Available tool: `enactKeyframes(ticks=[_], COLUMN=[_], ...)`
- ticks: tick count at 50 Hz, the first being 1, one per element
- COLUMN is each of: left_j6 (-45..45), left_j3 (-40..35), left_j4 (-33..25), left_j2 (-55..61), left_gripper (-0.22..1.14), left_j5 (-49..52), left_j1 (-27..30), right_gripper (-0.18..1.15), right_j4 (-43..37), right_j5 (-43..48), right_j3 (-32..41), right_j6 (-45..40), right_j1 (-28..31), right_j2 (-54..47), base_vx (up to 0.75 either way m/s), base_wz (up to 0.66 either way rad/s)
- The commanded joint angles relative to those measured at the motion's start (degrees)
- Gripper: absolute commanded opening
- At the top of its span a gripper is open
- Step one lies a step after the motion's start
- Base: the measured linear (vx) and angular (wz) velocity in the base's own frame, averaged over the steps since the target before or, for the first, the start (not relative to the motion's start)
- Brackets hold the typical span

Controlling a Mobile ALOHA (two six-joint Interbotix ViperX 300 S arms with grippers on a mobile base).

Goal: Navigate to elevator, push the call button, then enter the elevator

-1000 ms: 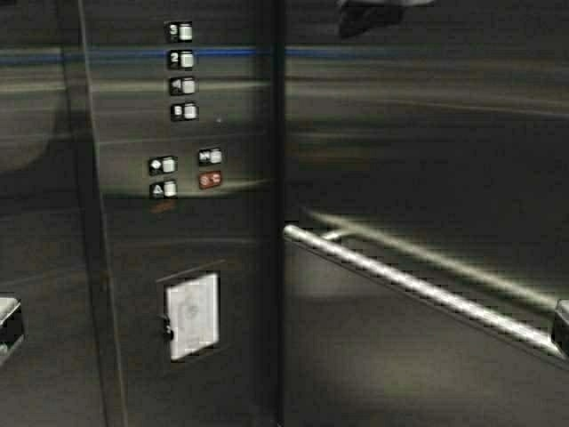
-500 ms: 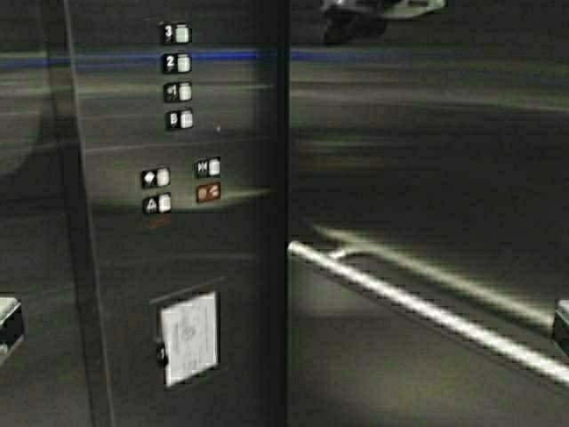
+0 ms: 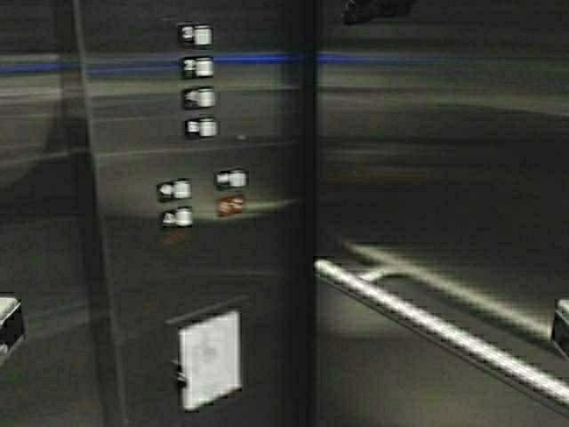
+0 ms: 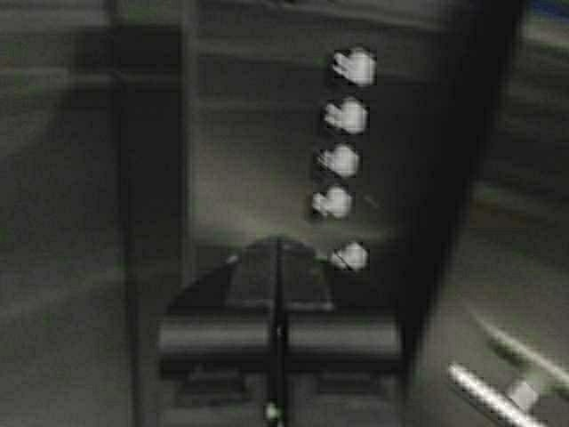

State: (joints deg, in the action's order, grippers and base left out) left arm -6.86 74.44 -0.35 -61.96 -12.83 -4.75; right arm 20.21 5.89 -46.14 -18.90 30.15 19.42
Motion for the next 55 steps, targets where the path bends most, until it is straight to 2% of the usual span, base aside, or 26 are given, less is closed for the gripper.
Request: enactKeyframes(ticks=[1,11,20,29,38,43,50,55], left_j6=[-0.09,-0.35,0.0,0.18,0.0,-0.26,-0.35,-0.35], left_j3=[-1.41,-1.41,-1.41,-1.32,-1.05,-1.14,-0.97,-0.88], left_j4=[-0.09,-0.09,-0.09,-0.09,-0.09,-0.09,-0.09,-0.09], left_j2=[0.18,0.18,0.7,0.79,1.23,1.05,1.05,1.05], left_gripper=[0.02,0.02,0.02,0.02,0.02,0.02,0.02,0.02], left_j5=[-0.26,-0.26,-0.53,-0.53,-0.53,-0.53,-0.44,-0.35], left_j1=[0.0,0.0,-0.09,0.0,-0.09,-0.09,0.0,0.0], right_gripper=[0.06,0.06,0.06,0.06,0.06,0.06,0.06,0.06], right_j4=[-0.09,-0.79,-6.42,-7.29,-6.77,-5.36,-4.13,-3.87], right_j5=[0.62,3.87,14.24,23.91,41.4,48.25,53.79,54.49], right_j3=[1.76,-1.23,-7.12,-10.2,-8.44,-6.15,-1.76,1.32], right_j6=[-0.18,-0.62,0.09,0.79,1.41,3.34,6.59,8.09], right_j1=[0.18,-0.09,-3.16,-4.31,-5.27,-5.27,-5.27,-5.27], right_j2=[0.88,0.79,-1.05,-7.47,-20.13,-26.89,-34.19,-36.74], base_vx=[0.21,0.21,0.2,0.15,0.09,0.06,0.06,0.05], base_wz=[0.31,0.31,0.25,0.09,-0.03,-0.04,-0.06,-0.08])
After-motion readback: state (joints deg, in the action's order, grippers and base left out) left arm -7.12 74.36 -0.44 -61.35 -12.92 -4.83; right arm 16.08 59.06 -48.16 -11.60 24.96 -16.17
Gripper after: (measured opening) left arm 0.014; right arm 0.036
